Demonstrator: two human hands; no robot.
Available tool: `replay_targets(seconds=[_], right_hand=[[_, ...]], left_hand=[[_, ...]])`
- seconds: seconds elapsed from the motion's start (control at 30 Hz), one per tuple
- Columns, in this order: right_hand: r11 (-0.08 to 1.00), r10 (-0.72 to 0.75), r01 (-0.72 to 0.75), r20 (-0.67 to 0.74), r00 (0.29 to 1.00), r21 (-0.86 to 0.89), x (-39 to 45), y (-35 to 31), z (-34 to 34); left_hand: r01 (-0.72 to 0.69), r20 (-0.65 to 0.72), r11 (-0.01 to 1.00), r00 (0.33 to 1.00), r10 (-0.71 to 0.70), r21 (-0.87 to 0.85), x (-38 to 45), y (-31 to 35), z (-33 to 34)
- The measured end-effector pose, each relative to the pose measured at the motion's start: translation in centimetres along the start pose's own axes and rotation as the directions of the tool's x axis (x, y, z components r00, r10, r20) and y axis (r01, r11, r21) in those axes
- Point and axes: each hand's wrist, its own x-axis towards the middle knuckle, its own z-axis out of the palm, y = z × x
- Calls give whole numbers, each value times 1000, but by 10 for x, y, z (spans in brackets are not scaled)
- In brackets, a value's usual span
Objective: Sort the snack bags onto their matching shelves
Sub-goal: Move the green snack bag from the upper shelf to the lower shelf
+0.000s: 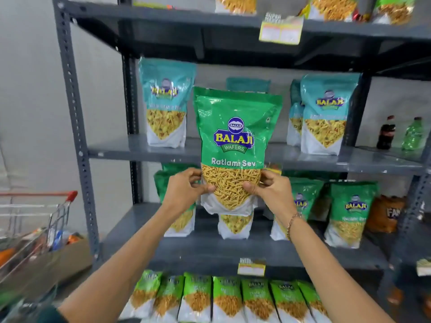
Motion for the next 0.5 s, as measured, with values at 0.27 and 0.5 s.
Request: replay_targets(seconds=[0.27,0.5], right_hand=[[979,204,-204,76,976,0,-29,106,36],[955,289,-279,109,951,-100,-26,188,72]], left_hand=[[222,5,975,975,-222,25,-32,-99,10],[429,18,901,902,-431,64,-29,-172,22]])
